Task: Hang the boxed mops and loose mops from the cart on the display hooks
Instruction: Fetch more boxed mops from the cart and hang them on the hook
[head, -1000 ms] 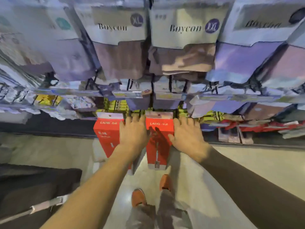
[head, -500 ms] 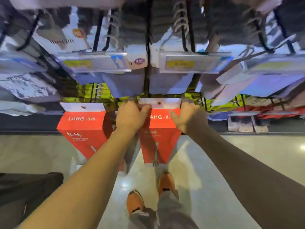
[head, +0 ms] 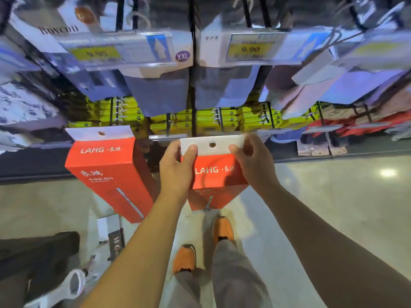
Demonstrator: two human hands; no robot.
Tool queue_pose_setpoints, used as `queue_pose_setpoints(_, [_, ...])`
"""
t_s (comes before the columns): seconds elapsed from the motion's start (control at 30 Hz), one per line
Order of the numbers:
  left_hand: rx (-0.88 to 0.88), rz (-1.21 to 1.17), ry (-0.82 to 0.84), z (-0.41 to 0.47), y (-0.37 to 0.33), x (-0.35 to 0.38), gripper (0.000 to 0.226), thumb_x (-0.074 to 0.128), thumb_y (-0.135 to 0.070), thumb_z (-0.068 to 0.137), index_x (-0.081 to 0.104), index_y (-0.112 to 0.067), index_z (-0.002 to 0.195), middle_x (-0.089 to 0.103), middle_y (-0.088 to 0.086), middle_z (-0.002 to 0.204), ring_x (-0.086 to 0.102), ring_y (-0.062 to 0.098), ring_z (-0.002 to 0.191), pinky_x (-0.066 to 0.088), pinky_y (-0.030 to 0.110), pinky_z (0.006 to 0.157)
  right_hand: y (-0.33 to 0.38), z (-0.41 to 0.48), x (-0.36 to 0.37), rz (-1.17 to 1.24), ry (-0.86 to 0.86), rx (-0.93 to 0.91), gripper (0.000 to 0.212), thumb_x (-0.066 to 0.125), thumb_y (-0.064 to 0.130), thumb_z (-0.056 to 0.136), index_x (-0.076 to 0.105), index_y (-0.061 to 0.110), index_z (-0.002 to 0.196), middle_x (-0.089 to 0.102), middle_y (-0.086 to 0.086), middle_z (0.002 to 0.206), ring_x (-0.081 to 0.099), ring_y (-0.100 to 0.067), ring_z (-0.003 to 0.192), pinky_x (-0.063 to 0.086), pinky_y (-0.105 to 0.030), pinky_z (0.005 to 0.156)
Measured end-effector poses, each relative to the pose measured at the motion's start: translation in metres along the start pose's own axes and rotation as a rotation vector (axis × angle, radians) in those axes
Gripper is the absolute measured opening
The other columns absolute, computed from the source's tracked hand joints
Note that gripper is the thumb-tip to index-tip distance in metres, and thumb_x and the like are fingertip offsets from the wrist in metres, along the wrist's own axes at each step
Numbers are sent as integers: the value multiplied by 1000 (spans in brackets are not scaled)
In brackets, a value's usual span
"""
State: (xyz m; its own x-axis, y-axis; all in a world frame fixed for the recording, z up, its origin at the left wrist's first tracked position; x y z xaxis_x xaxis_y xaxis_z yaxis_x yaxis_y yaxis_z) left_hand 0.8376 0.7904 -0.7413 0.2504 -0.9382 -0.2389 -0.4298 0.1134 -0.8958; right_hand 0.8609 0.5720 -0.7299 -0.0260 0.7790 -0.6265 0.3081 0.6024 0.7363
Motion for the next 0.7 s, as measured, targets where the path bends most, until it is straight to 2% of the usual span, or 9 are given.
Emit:
queue_pose_setpoints(0.1, [-71,-60,19,-35,9,-6,12,68,-16,99,71,-21,109,72,-8,93,62,-9,73,48,7,69,-8,-36,-12,66,-1,54,13,72,25,95,61,17,97,60,10,81,55,3,69,39,-5,64])
queue_pose_setpoints(0.2, [-99,-100,44,-74,16,-17,19,71,-22,96,73,-41,96,75,-9,94,67,8,84,57,28,79,-12,-82,-27,120,-12,115,12,74,25,94,63,29,94,64,16,80,57,15,71,40,-5,65])
queue_pose_setpoints(0.27, [-88,-87,83,-97,13,-21,17,72,-26,94,74,-43,95,77,-5,97,70,17,89,58,42,84,-10,-111,-42,142,-47,116,21,76,28,93,64,44,86,66,21,81,60,12,76,41,-6,67])
queue_pose_setpoints(0.3, [-70,-78,102,-107,6,-23,14,72,-26,94,74,-39,97,77,-2,98,69,17,88,58,44,85,-5,-124,-50,154,-62,109,25,77,29,92,65,50,83,67,25,83,61,10,77,41,-6,68])
queue_pose_setpoints(0.37, [-25,-56,133,-124,-12,-25,8,72,-23,95,75,-29,101,77,2,98,67,13,86,57,46,87,-1,-150,-68,304,-93,144,22,79,26,90,68,45,85,68,26,81,62,4,73,46,-11,69])
queue_pose_setpoints(0.43, [21,-42,186,-142,-38,-25,8,72,-26,94,75,-31,99,77,-2,96,68,13,87,56,47,88,5,-175,-90,446,-140,155,19,78,18,91,67,33,87,67,19,75,60,-2,69,48,-18,66])
queue_pose_setpoints(0.5, [62,-40,262,-160,-70,-22,11,70,-30,92,75,-37,98,79,-6,97,72,16,90,57,47,89,21,-197,-118,465,-201,103,21,76,14,93,65,31,87,62,19,71,57,-6,67,46,-20,64])
queue_pose_setpoints(0.6, [137,-18,375,-187,-121,-16,13,70,-31,92,76,-29,104,80,-5,100,75,22,97,59,48,91,45,-227,-165,511,-290,66,16,74,8,94,65,21,91,64,21,71,59,-4,67,48,-18,65])
queue_pose_setpoints(0.7, [178,-70,464,-218,-175,-4,11,73,-20,95,77,-22,105,80,-8,95,73,10,86,58,33,82,66,-256,-219,542,-386,44,20,74,4,93,67,22,91,65,19,70,58,-5,65,48,-18,64])
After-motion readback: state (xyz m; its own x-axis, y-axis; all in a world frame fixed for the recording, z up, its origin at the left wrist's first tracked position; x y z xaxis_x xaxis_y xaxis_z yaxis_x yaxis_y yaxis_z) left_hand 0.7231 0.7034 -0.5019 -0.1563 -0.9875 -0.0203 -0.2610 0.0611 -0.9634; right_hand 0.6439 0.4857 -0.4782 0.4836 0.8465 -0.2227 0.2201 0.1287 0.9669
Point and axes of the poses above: each hand's wrist, its own z-axis towards the middle knuckle, its own x-axis out of the palm, y = z × x, the point moved 8 cm from there along z, towards the middle knuckle
